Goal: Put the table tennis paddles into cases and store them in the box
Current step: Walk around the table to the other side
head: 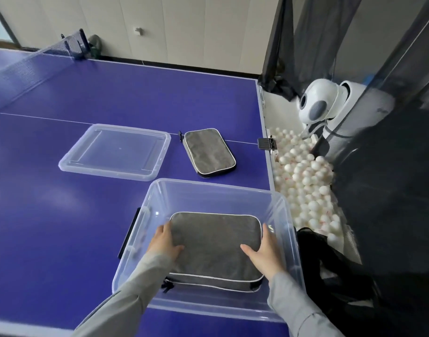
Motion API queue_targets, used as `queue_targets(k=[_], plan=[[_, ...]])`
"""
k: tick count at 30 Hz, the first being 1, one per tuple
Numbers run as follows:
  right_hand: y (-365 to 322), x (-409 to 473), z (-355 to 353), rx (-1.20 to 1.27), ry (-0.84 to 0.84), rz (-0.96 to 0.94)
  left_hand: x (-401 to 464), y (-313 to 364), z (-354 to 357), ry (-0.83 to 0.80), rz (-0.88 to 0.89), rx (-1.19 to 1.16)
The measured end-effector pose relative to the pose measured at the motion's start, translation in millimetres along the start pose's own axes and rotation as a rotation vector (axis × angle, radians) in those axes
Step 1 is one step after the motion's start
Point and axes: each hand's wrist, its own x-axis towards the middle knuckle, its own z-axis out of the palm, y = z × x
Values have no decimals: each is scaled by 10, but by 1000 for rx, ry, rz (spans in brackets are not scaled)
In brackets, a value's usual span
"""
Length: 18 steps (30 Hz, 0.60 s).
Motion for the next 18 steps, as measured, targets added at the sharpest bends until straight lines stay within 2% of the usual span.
queue_targets(k=[3, 6, 10, 15, 18], plan=[[-175, -57, -34, -58, 71, -185, -117, 75, -100, 99, 183, 197], [-421, -60, -37, -180, 74, -325, -207, 148, -300, 161, 290, 430], [-817, -105, 125, -260, 30, -477, -393, 148, -668, 273, 369, 516], [-1364, -317, 612, -325, -89, -656, -707, -332, -1181, 367, 234, 413], [-1785, -536, 1054, -405, -123, -768, -985, -945, -1512, 399, 101, 389]])
